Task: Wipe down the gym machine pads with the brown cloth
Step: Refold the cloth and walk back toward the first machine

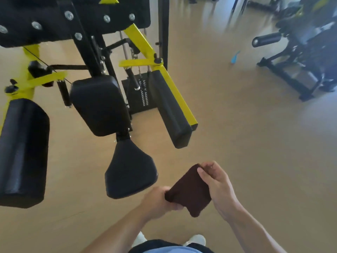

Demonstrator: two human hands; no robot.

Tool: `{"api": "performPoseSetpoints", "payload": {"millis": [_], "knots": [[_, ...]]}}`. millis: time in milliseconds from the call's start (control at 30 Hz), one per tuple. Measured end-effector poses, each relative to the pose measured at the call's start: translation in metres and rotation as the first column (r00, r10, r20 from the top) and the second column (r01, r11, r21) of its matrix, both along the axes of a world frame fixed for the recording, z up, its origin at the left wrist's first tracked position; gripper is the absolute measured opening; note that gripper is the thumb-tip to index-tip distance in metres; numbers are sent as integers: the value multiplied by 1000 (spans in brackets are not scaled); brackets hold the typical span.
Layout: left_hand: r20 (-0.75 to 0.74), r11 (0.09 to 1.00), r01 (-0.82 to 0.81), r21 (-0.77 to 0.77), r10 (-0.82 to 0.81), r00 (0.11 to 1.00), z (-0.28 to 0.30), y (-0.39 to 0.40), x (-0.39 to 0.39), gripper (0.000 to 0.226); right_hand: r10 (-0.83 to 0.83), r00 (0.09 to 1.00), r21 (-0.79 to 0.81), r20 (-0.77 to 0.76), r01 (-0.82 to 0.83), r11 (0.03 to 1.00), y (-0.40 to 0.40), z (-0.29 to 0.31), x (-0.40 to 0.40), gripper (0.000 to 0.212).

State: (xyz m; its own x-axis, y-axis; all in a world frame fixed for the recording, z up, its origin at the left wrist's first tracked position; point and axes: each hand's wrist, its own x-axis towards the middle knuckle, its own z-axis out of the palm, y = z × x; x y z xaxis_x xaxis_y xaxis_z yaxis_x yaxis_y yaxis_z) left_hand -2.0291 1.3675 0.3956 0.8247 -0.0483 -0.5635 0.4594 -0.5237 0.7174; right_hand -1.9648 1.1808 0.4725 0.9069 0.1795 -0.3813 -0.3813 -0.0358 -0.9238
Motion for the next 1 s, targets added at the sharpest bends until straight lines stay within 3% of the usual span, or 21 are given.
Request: {"api": "performPoseSetpoints", "payload": {"millis": [133,233,300,433,567,800,1000], "knots": [[-43,991,69,-112,-74,996,9,-72,29,23,-54,998,160,-12,55,986,-79,27,29,11],[-124,982,13,-190,-37,992,7,-115,48,10,-157,987,277,13,148,949,-138,50,55,9],[-142,975,-36,-218,5,990,4,-135,61,21,-224,973,312,59,195,930,-175,61,73,12],[-166,930,-140,-341,88,982,24,-172,97,43,-369,918,196,146,339,920,-234,60,112,22],[-219,871,-299,-389,228,949,48,-220,150,55,-426,900,99,97,417,903,-258,42,142,32],[-337,624,-585,-518,480,810,67,-284,267,29,-284,953,2,103,285,958,-227,-2,179,11],[-465,526,-702,-481,526,712,62,-311,367,31,-245,957,-50,157,255,966,-256,-11,265,17]]}}
